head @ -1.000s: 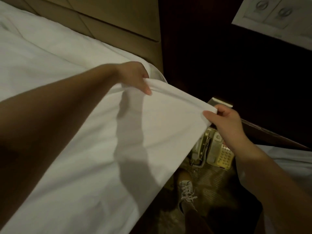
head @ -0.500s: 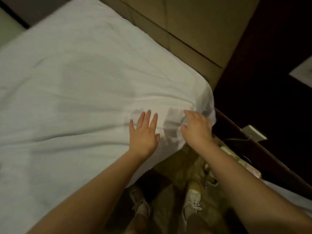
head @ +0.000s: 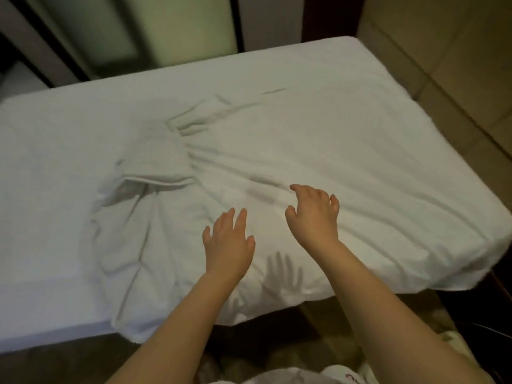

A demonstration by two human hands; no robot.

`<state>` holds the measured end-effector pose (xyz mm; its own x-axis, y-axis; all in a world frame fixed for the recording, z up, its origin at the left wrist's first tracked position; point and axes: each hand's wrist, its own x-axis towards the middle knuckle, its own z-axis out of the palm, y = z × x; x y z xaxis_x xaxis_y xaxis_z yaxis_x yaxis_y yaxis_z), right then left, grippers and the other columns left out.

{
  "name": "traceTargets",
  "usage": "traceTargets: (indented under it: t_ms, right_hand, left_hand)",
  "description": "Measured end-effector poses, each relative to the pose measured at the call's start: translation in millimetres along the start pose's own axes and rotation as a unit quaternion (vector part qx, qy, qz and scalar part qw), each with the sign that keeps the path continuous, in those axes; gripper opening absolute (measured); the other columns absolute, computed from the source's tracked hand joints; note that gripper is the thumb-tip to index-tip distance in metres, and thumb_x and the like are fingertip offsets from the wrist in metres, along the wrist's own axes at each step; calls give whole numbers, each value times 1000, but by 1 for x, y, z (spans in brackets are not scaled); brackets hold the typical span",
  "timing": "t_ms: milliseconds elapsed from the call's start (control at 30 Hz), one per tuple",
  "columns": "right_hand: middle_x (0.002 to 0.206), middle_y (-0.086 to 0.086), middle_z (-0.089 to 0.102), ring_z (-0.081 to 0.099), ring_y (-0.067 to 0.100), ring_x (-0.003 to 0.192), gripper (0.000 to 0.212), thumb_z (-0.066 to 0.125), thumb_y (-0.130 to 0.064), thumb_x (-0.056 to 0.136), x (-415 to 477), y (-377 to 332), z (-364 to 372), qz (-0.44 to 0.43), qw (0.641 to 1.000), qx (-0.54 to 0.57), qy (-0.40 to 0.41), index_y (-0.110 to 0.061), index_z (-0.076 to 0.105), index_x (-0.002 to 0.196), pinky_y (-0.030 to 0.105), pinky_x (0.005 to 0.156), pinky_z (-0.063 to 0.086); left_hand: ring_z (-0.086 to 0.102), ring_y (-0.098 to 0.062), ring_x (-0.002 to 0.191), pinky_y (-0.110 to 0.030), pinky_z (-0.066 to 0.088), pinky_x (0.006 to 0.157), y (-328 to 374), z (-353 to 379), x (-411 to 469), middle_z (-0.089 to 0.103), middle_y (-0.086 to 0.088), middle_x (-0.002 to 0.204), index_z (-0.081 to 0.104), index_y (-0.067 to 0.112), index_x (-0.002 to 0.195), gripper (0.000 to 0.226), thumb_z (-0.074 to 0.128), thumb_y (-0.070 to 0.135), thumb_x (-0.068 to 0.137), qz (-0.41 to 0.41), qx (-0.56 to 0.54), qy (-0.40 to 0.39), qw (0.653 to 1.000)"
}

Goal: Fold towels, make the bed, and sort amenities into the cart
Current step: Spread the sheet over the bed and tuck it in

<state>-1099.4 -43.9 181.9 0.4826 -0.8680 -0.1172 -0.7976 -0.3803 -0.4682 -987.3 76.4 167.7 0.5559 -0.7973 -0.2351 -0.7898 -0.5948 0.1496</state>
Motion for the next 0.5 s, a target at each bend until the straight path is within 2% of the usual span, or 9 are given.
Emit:
traceTargets:
  t_ms: [200,367,500]
  right_hand:
    - [142,-4,45,31,21,135,48,43,-22,94,-1,-140,97,-2,998,0,-60,-24,39,141,45,115,6]
    - [140,-4,47,33,22,134,47,44,-22,93,17,-211,161,-31,995,-14,-95,-23,41,140,45,114,10]
    - [137,2,52,40,25,128,43,46,-22,94,48,-239,225,-52,992,28,-110,-18,46,137,40,108,26]
  left_hand:
    - [7,-18,146,-44,9,116,-175,-14,0,7,1,160,7,27,152,58,32,37,100,-54,3,-37,998]
    - [8,-18,146,-45,8,116,-272,-10,19,7,0,160,6,27,152,57,31,36,101,-110,3,-78,991]
    - [24,-22,141,-42,21,113,-334,15,38,18,-3,158,10,24,152,59,34,38,100,-197,-30,-73,977]
